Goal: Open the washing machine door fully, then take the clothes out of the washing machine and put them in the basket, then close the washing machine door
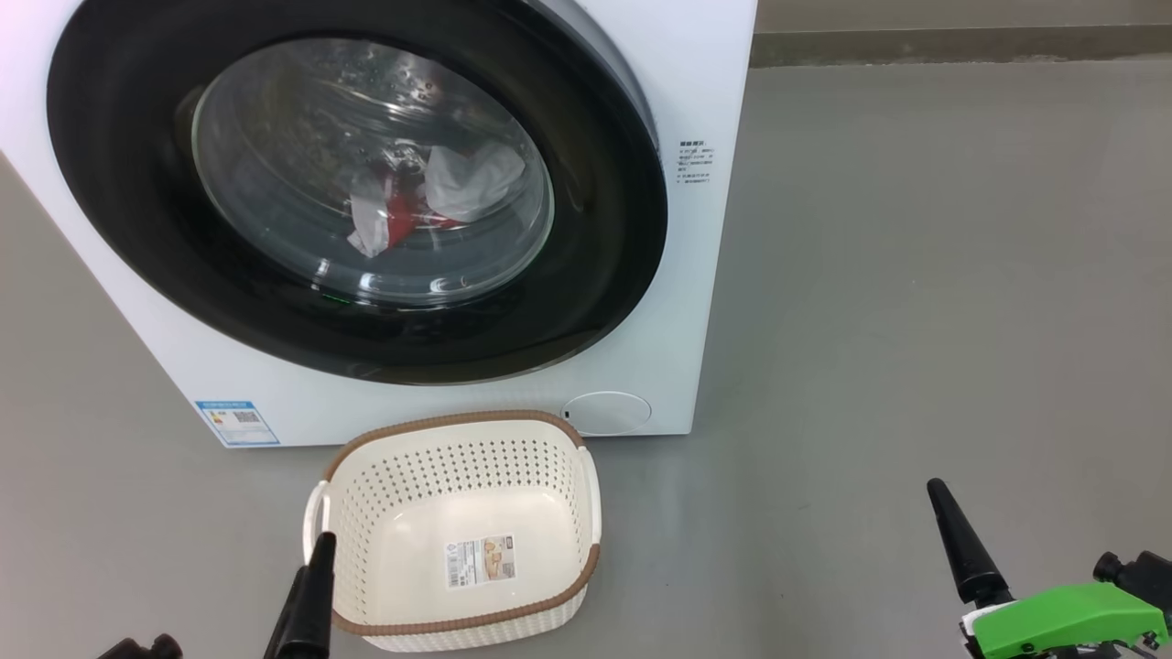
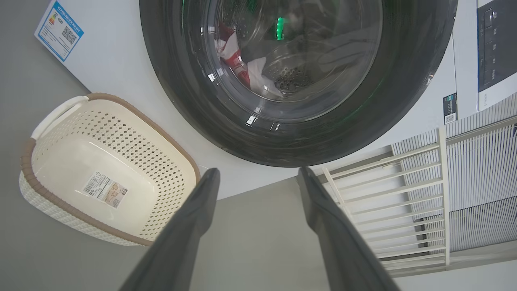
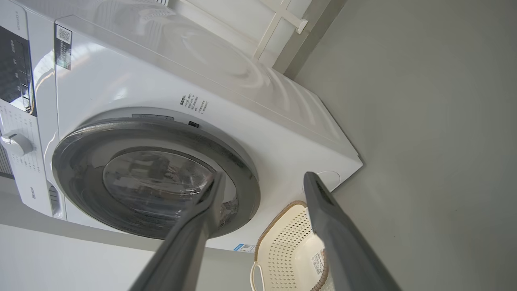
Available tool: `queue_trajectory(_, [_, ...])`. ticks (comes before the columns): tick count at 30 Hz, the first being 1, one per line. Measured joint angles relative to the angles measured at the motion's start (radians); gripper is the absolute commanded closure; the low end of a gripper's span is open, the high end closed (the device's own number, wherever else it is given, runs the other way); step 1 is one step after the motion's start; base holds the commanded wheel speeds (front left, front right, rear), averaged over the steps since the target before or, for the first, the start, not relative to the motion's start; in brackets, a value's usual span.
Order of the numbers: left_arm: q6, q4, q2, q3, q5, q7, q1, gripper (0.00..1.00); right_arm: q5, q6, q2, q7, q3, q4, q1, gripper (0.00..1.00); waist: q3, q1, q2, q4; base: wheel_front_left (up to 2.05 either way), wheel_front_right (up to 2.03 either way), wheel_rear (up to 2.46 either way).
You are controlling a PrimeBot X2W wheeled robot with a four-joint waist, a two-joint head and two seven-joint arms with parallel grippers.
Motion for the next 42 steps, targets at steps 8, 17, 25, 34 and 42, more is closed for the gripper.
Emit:
queue_trajectory(8, [0.006,-0.017,0.001,-0.016,0.107,-0.021,0.017,0.0,-0.087,0.0,-0.009,-0.026,0.015,-0.005,0.001,0.0,0.0,0.0,0.0,0.003,0.0,0.0,0.0])
queue_trajectory(17, [0.022,-0.03,0.002,-0.032,0.233,-0.046,0.022,0.0,-0.168,0.0,-0.021,-0.049,0.043,-0.008,0.004,0.0,0.0,0.0,0.0,0.007,0.0,0.0,0.0])
queue_trajectory(25, [0.034,-0.051,0.002,-0.045,0.338,-0.071,0.036,0.0,-0.248,0.0,-0.031,-0.07,0.064,-0.012,0.02,0.0,-0.001,0.0,0.0,0.01,0.0,0.0,0.0])
queue_trajectory(34, [0.048,-0.073,0.003,-0.057,0.453,-0.095,0.04,0.0,-0.339,0.0,-0.04,-0.095,0.074,-0.021,0.021,0.0,0.001,0.0,0.0,0.012,0.0,0.0,0.0])
queue_trajectory(42, [0.054,-0.081,0.004,-0.063,0.532,-0.115,0.057,0.0,-0.406,0.0,-0.048,-0.114,0.074,-0.028,0.022,0.0,0.0,0.0,0.0,0.014,0.0,0.0,0.0])
